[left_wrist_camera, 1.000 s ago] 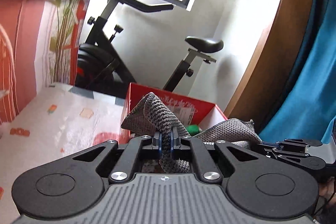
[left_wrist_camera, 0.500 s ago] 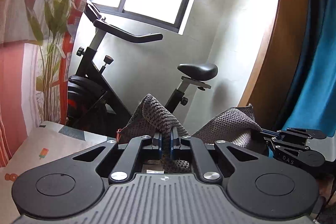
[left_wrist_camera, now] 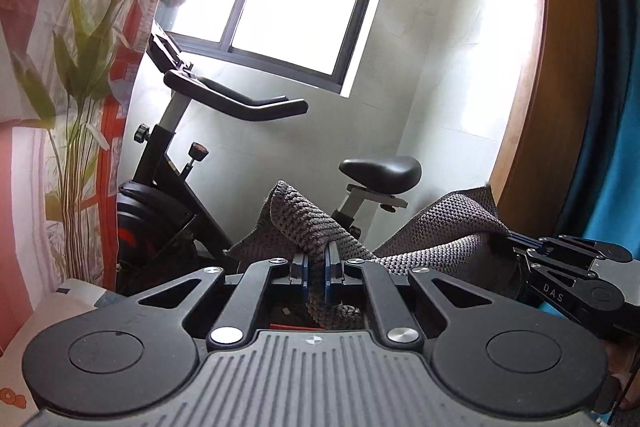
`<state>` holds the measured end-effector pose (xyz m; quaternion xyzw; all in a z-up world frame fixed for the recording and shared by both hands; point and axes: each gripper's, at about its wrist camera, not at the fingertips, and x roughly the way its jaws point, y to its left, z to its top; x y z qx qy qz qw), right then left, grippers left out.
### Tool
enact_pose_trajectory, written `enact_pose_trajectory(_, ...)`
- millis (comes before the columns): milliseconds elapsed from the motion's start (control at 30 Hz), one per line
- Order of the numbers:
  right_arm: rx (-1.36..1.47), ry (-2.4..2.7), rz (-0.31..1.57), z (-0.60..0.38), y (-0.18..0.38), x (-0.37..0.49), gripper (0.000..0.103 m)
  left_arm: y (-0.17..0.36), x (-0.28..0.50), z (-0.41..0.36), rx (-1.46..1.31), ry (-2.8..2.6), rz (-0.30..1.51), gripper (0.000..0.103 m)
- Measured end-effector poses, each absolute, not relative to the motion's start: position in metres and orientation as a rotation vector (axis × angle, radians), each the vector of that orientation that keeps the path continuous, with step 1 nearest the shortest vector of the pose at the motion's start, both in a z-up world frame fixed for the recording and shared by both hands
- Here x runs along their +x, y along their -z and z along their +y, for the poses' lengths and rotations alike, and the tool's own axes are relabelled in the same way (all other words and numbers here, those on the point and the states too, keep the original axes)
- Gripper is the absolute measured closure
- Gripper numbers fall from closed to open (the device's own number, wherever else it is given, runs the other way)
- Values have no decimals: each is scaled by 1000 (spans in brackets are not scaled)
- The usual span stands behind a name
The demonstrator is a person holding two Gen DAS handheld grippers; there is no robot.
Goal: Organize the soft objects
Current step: 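Lift the grey cloth with both tools and carry it over the box, then lower the grey cloth into the box and open both tools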
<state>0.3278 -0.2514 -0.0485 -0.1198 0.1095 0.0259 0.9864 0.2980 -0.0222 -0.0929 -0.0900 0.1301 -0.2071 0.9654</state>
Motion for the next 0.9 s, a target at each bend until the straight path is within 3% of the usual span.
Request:
enact_pose_trajectory(167,-225,-61,247,-258,51,344,98,109,319,-39,-114,434,335,95)
enact_pose_trajectory(367,-255,-119,496,-250,130,366,98,177,354,-51,-80,488,596,95)
enact_pose_trajectory(567,-254,-155,654,-241,189,371,98,204,363,-52,-21,455,656,95)
enact_pose_trajectory(900,-240,-136,736,-243,221,376,98,215,381,-41,51,385,687,90)
